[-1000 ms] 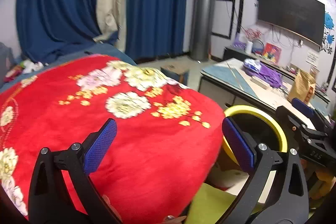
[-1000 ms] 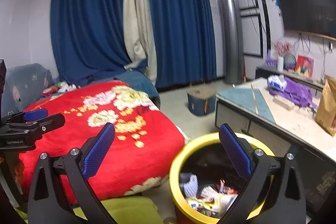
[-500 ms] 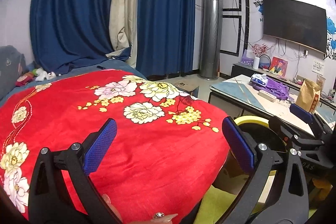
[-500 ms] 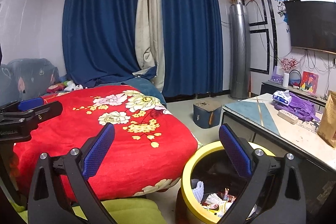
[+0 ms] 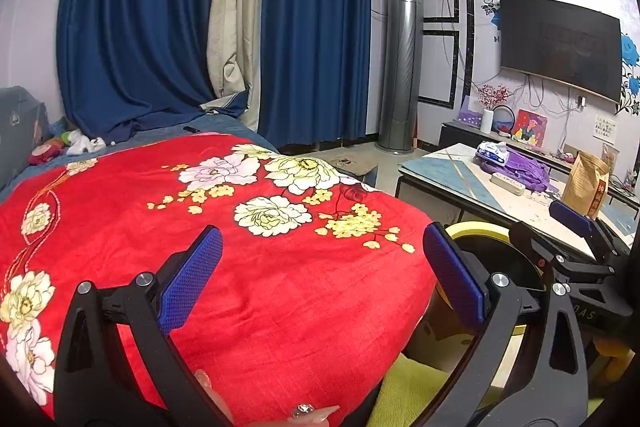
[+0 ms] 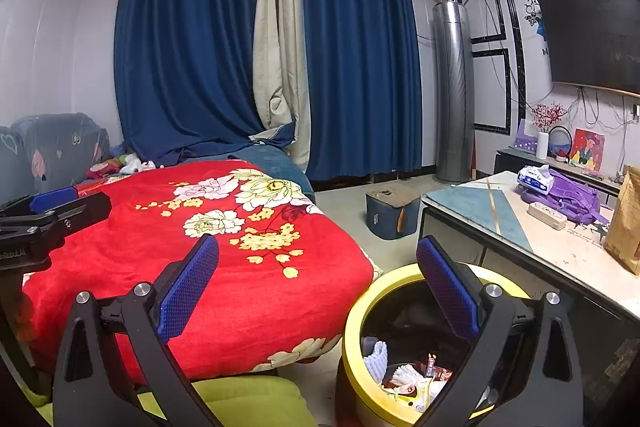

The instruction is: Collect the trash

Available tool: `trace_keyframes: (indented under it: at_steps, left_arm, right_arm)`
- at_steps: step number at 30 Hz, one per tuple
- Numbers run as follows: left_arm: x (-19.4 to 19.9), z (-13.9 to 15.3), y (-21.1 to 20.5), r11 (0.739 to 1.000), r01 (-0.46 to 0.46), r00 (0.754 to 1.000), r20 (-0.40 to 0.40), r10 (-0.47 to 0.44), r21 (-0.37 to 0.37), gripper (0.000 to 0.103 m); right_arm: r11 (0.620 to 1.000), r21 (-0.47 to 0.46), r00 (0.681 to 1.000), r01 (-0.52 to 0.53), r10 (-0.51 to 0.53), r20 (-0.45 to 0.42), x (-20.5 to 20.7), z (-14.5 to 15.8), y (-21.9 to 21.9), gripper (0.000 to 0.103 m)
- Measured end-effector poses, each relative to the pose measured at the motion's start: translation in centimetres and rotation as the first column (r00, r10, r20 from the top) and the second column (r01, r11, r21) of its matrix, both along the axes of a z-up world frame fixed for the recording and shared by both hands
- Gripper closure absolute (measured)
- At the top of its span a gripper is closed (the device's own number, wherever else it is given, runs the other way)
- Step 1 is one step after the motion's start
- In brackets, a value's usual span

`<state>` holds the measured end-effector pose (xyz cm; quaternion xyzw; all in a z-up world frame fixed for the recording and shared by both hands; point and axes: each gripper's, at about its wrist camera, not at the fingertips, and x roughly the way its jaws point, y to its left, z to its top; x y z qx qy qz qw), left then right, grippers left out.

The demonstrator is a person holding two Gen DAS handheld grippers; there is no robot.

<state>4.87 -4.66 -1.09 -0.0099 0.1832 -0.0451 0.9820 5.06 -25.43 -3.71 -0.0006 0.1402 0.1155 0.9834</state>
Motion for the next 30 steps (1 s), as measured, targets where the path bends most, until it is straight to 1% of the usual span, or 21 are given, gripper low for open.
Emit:
trace_keyframes:
  at_steps: [30]
  left_arm:
    - [0.03, -0.05, -0.03, 1.0, 0.0, 1.0, 0.001, 0.0, 0.0, 0.011]
  right_arm:
    - [1.0, 0.003, 1.0, 0.003, -0.003, -0.006, 0.17, -0.02, -0.18, 0.006]
